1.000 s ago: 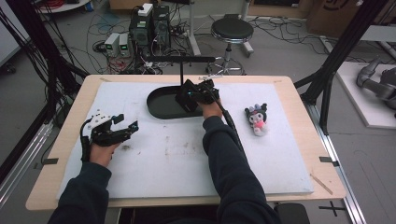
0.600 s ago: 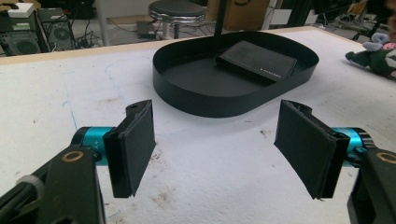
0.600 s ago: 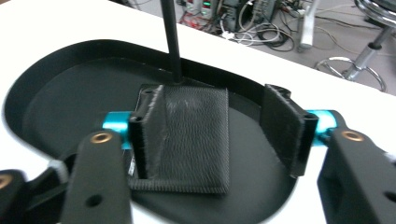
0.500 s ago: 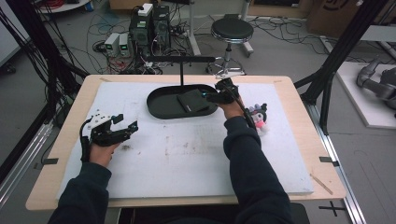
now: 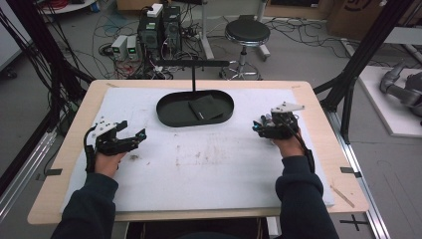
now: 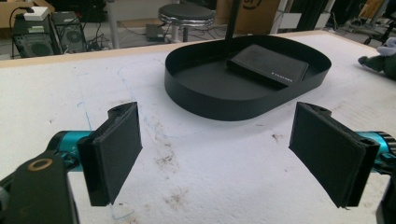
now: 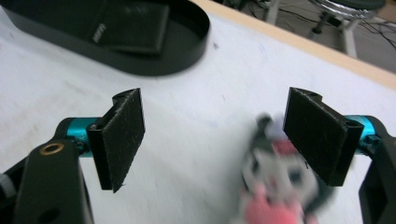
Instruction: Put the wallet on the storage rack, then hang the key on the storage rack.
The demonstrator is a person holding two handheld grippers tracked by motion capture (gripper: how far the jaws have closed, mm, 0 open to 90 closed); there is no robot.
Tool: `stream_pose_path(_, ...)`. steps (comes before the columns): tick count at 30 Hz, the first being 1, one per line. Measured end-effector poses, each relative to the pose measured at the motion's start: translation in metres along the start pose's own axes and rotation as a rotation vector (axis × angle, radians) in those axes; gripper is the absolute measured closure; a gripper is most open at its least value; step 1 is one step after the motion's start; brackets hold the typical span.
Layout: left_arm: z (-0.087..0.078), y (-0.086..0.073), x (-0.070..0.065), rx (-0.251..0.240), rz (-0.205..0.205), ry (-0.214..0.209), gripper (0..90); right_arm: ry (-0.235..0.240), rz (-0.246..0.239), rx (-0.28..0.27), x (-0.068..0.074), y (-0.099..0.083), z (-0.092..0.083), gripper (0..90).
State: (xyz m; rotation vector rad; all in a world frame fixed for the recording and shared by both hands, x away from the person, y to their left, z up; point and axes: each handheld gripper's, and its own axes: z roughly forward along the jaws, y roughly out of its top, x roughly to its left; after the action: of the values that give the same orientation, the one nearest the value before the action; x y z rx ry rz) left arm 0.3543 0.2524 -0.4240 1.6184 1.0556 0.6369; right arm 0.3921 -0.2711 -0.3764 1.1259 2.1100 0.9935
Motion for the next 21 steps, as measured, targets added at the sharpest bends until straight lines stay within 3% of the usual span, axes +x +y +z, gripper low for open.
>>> stream_pose_path(3,0.000,0.000,0.001,0.002,-0.002,0.000,16.5,-0.016,0.037,-0.003,-0.005,-0.019,-0.003,21.2)
stream_pose_path(6,0.000,0.000,0.000,0.006,-0.001,0.003,16.6,-0.017,0.070,-0.002,-0.011,-0.022,-0.003,21.2)
stream_pose_path(14,0.002,-0.001,0.001,0.005,-0.001,-0.008,16.6,-0.045,0.064,-0.004,-0.009,-0.021,-0.003,21.2)
stream_pose_path(21,0.001,-0.001,0.000,0.006,-0.002,-0.010,16.7,-0.113,0.074,0.038,-0.008,-0.024,0.000,21.2)
